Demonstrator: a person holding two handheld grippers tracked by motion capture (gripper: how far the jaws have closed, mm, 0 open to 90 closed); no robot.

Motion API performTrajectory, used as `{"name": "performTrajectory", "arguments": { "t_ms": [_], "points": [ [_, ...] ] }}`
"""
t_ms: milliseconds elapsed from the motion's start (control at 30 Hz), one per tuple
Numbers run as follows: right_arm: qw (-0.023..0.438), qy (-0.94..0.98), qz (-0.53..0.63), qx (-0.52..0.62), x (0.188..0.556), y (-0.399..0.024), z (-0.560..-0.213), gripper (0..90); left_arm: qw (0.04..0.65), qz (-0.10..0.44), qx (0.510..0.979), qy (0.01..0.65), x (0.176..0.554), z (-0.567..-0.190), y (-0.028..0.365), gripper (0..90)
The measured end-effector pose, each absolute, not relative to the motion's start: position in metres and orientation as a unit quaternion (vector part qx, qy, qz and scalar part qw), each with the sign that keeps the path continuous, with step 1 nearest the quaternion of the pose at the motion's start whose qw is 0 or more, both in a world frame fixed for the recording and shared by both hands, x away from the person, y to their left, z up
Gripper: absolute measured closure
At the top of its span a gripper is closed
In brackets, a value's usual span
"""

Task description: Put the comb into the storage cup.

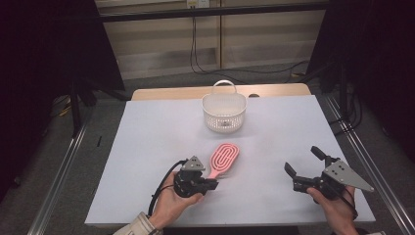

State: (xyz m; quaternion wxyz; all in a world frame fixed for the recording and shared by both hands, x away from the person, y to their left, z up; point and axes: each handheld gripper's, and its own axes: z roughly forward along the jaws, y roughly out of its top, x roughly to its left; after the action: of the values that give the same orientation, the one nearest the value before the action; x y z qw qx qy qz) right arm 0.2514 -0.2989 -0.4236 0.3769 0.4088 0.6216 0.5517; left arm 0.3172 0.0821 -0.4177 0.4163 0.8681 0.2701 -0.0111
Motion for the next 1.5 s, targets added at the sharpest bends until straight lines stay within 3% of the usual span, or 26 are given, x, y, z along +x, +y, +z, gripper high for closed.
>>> {"name": "performTrajectory", "arguments": {
  "t_ms": [133,233,500,600,767,1500],
  "points": [
    [0.375,0.621,0.552,0.41,0.252,-0.299,-0.424,0.0,0.435,-0.005,0.856,0.278,0.319,-0.415,0.087,72.4],
    [0.376,0.622,0.552,0.409,0.252,-0.299,-0.424,0.0,0.444,0.019,0.851,0.281,0.32,-0.411,0.088,50.7],
    [0.374,0.623,0.553,0.408,0.251,-0.298,-0.424,0.0,0.44,0.063,0.849,0.284,0.322,-0.407,0.089,16.1],
    [0.375,0.623,0.553,0.408,0.252,-0.299,-0.424,0.0,0.44,0.063,0.846,0.295,0.325,-0.406,0.091,8.8],
    [0.375,0.623,0.552,0.409,0.252,-0.299,-0.424,0.0,0.441,0.054,0.843,0.302,0.328,-0.405,0.093,4.9],
    [0.373,0.624,0.553,0.407,0.252,-0.299,-0.424,0.0,0.395,0.017,0.863,0.316,0.357,-0.393,0.087,6.1]
  ]
}}
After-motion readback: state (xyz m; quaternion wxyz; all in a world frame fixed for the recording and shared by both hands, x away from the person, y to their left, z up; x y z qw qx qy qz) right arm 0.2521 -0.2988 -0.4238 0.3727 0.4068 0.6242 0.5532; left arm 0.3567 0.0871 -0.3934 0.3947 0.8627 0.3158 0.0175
